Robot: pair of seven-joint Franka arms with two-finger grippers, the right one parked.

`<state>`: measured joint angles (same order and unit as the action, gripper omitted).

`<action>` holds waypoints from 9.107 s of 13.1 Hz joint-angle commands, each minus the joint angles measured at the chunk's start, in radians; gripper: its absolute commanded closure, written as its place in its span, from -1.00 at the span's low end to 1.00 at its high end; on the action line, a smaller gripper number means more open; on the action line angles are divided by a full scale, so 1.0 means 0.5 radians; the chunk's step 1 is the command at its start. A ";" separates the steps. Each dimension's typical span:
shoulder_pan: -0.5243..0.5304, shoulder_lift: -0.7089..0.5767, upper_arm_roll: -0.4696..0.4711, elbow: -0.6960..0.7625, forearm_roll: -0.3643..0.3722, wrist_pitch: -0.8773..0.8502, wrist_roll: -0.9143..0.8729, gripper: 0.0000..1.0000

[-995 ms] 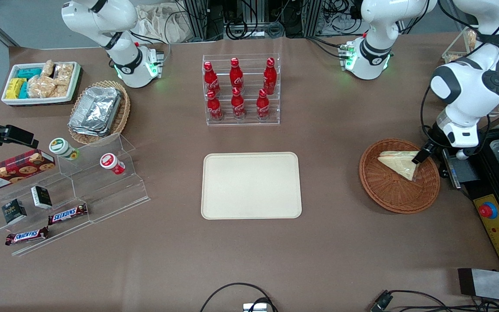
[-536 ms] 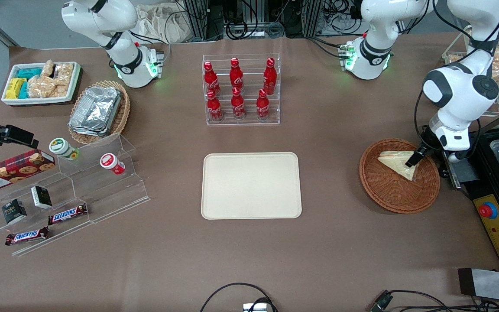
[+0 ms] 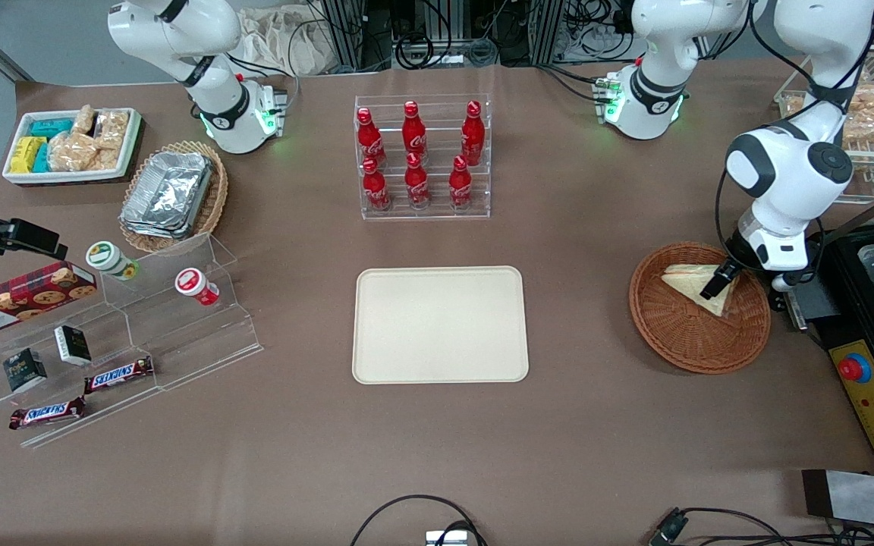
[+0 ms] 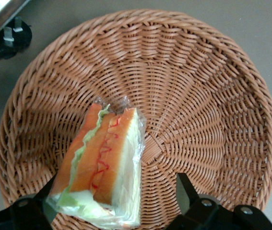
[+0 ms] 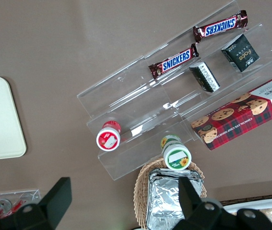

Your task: Place sandwich from basket to tray

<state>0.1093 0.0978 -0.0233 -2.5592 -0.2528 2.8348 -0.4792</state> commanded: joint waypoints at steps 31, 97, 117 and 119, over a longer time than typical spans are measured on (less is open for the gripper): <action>-0.025 -0.515 -0.551 0.829 0.131 -1.583 1.011 0.69; -0.384 1.102 -1.217 1.955 1.503 -1.386 -0.956 -0.99; -0.053 0.553 -0.979 2.256 0.899 -2.024 -0.313 -1.00; -0.056 0.449 -0.856 2.210 0.752 -2.055 -0.135 -1.00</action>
<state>0.0807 0.3992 -0.5021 -1.4122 0.1881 1.8293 -0.6263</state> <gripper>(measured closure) 0.000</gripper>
